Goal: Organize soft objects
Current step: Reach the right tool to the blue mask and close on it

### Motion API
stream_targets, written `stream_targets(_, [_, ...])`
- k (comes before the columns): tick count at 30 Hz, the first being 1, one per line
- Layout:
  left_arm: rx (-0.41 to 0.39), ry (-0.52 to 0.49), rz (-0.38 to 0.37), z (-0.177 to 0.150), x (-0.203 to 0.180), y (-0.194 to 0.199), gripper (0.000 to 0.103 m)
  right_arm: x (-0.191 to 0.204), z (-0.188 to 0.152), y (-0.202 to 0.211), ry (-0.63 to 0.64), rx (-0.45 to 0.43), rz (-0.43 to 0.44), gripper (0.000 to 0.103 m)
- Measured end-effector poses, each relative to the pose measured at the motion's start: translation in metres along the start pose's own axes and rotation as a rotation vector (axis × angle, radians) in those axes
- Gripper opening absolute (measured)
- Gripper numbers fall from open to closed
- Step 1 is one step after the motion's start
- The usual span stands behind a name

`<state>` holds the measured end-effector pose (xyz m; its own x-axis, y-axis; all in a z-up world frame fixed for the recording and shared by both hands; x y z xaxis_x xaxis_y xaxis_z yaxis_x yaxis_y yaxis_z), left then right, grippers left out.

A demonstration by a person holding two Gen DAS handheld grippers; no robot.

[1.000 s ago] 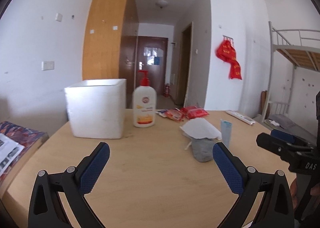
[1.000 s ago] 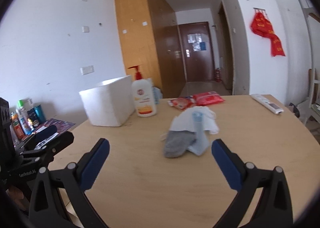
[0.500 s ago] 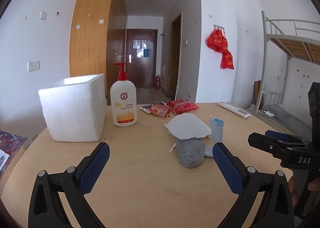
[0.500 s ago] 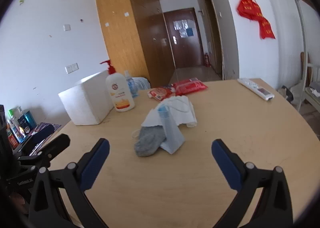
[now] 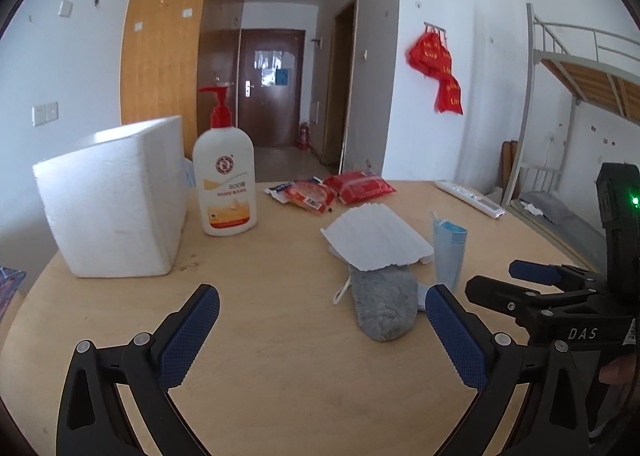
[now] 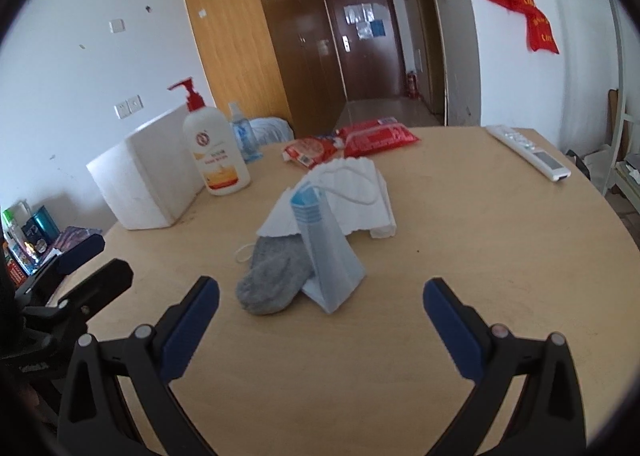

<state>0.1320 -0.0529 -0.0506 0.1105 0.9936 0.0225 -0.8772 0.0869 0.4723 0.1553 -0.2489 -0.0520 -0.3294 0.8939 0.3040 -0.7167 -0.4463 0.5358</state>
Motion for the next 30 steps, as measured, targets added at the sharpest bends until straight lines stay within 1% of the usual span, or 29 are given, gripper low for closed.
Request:
stream_targets(2, [0.029, -0.013, -0.014, 0.003, -0.002, -0.009, 0.103, -0.004, 0.003, -0.006, -0.004, 0.013, -0.001, 0.103])
stream_targets(4, [0.045, -0.019, -0.004, 0.007, -0.001, -0.018, 0.103, -0.006, 0.006, -0.014, 0.0, 0.028, -0.007, 0.101])
stream_targets(6, [0.065, -0.001, -0.004, 0.01, 0.003, -0.025, 0.103, -0.009, 0.009, -0.023, 0.002, 0.048, -0.006, 0.09])
stream_targets(7, [0.084, 0.02, -0.019, 0.011, 0.006, -0.029, 0.103, -0.012, 0.011, -0.027, -0.005, 0.06, -0.003, 0.087])
stream_targets(9, [0.12, 0.058, -0.044, 0.01, 0.011, -0.037, 0.103, -0.016, 0.011, -0.037, -0.02, 0.092, 0.006, 0.072])
stream_targets(12, [0.152, 0.071, -0.05, 0.008, 0.011, -0.046, 0.103, -0.018, 0.01, -0.048, -0.023, 0.13, 0.015, 0.067])
stream_targets(16, [0.198, 0.064, -0.073, 0.006, 0.003, -0.057, 0.103, -0.019, 0.009, -0.053, -0.021, 0.154, 0.001, 0.066])
stream_targets(17, [0.212, 0.06, -0.077, 0.005, 0.0, -0.061, 0.103, -0.02, 0.009, -0.053, -0.023, 0.158, -0.003, 0.063])
stream_targets(18, [0.222, 0.057, -0.077, 0.005, -0.002, -0.063, 0.103, -0.021, 0.009, -0.054, -0.026, 0.163, -0.005, 0.056])
stream_targets(19, [0.231, 0.056, -0.08, 0.005, -0.004, -0.065, 0.103, -0.022, 0.009, -0.055, -0.028, 0.173, -0.01, 0.053])
stream_targets(21, [0.241, 0.055, -0.088, 0.005, -0.007, -0.069, 0.103, -0.025, 0.009, -0.061, -0.04, 0.194, -0.017, 0.04])
stream_targets(23, [0.252, 0.05, -0.09, 0.004, -0.01, -0.072, 0.103, -0.027, 0.008, -0.064, -0.054, 0.208, -0.007, 0.037])
stream_targets(26, [0.274, 0.043, -0.104, 0.004, -0.014, -0.077, 0.103, -0.029, 0.009, -0.064, -0.061, 0.205, 0.001, 0.035])
stream_targets(28, [0.296, 0.045, -0.125, 0.003, -0.017, -0.081, 0.103, -0.032, 0.011, -0.064, -0.071, 0.203, 0.01, 0.027])
stream_targets(30, [0.318, 0.044, -0.143, 0.001, -0.019, -0.085, 0.102, -0.037, 0.011, -0.065, -0.087, 0.203, 0.017, 0.015])
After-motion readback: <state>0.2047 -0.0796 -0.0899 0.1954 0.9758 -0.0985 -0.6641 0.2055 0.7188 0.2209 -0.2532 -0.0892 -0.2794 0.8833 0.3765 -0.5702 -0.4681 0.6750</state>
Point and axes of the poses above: each gripper's, at about its wrist camera, not at the fingertips, and y roughly against the way its jaws point, x to its left, z to its top, the point moved 1 cm from there along -y, roughly the way its jaws point, and after that the axes turned 11 degrees about z, right-handed, at the moved point
